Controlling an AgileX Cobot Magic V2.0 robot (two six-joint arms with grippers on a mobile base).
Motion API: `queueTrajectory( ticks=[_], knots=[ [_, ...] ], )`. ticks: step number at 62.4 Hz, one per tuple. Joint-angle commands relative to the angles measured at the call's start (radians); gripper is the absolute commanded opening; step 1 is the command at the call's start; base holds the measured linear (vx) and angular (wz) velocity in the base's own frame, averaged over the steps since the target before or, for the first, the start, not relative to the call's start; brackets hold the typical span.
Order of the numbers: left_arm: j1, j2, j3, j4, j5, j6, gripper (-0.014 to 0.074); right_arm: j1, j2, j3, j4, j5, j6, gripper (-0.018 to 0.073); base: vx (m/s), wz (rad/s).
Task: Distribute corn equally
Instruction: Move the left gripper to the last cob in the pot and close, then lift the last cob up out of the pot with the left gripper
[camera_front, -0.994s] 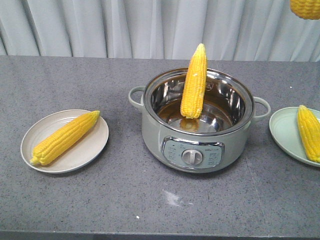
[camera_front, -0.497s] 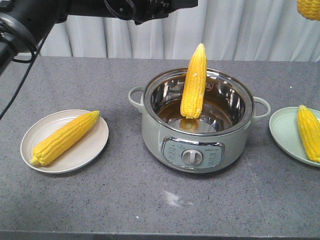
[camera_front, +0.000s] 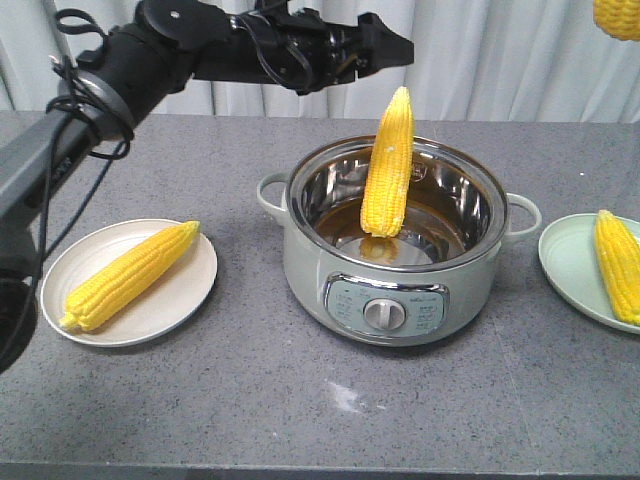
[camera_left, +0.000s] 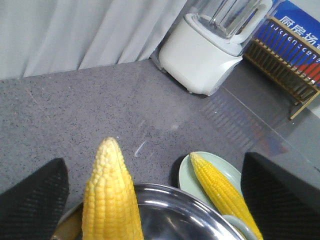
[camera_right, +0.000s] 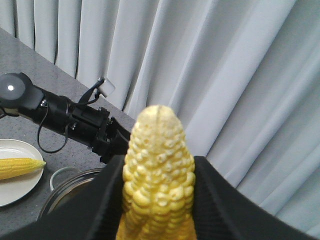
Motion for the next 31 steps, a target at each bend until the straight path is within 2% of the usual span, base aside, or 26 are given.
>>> queueTrajectory(
  ticks=[1, 14, 23, 31],
  knots=[
    [-0.018, -0.053, -0.035, -0.035, -0.071, 0.004, 0.0649, -0.004, -0.022, -0.02, 0.016, -0.006, 0.01, -0.0005, 0.0, 0.0],
    [-0.033, -0.021, -0.035, -0.035, -0.132, 0.005, 0.0641, -0.004, -0.022, -0.02, 0.016, -0.006, 0.017, -0.0005, 0.0, 0.0],
    [-0.045, -0.003, -0.035, 0.009, -0.156, 0.006, 0.0637, -0.004, -0.022, -0.02, 0.016, -0.006, 0.017, -0.0005, 0.0, 0.0],
    [-0.055, 0.01, -0.035, 0.007, -0.164, 0.021, 0.0628, -0.004, -0.022, -0.02, 0.016, -0.006, 0.017, -0.0005, 0.0, 0.0]
  ],
)
